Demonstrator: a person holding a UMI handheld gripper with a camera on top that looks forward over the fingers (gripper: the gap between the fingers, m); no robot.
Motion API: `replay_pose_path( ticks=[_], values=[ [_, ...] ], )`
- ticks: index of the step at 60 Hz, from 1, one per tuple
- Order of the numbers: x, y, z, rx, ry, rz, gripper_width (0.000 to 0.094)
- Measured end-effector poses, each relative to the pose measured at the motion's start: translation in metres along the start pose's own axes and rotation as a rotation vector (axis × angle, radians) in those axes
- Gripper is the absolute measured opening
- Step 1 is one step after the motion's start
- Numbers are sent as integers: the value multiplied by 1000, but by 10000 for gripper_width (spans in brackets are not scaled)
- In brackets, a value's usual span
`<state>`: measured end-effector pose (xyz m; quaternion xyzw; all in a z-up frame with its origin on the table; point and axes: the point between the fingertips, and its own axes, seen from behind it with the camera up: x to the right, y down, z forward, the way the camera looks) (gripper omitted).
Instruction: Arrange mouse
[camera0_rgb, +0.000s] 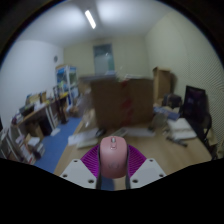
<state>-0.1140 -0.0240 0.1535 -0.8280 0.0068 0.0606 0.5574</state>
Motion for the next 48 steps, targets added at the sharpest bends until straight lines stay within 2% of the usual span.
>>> replay_pose_path(
  ticks=[4,18,23,31,32,36,38,41,48],
  values=[
    [-49,59,16,-97,-32,-42,320],
    [-91,167,47,-251,-6,-61,354],
    [-91,164,52,-218,27,-129,394],
    [-89,168,52,-280,45,-115,524],
    [-88,169,53,-297,48,-102,556],
    [-88,172,43,-375,38,-42,779],
    [-93,167,36,-382,12,-11,885],
    [-102,149,25,-352,-29,11,831],
    [-93,116,-36,-344,-56,-1,836]
  ],
)
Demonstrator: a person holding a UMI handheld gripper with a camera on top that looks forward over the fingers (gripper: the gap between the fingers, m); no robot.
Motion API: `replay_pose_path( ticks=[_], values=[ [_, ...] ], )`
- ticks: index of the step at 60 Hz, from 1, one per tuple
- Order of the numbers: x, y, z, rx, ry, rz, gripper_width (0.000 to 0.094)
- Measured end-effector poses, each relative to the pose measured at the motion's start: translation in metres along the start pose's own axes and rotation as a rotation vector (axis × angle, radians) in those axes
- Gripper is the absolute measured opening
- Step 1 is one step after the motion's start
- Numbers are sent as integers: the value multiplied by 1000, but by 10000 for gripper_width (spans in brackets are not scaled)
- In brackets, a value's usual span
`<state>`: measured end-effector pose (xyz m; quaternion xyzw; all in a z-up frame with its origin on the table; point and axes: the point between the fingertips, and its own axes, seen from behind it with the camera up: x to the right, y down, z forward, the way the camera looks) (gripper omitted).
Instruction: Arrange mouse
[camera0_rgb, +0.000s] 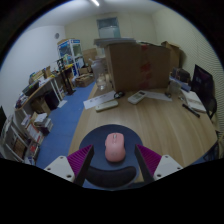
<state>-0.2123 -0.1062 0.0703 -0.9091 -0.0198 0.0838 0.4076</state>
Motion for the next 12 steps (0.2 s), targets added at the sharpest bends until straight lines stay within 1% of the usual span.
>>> replay_pose_path(
  ticks=[6,12],
  values=[
    [13,2,-60,4,-9,9,835],
    [45,20,-115,-28,42,34,833]
  ],
)
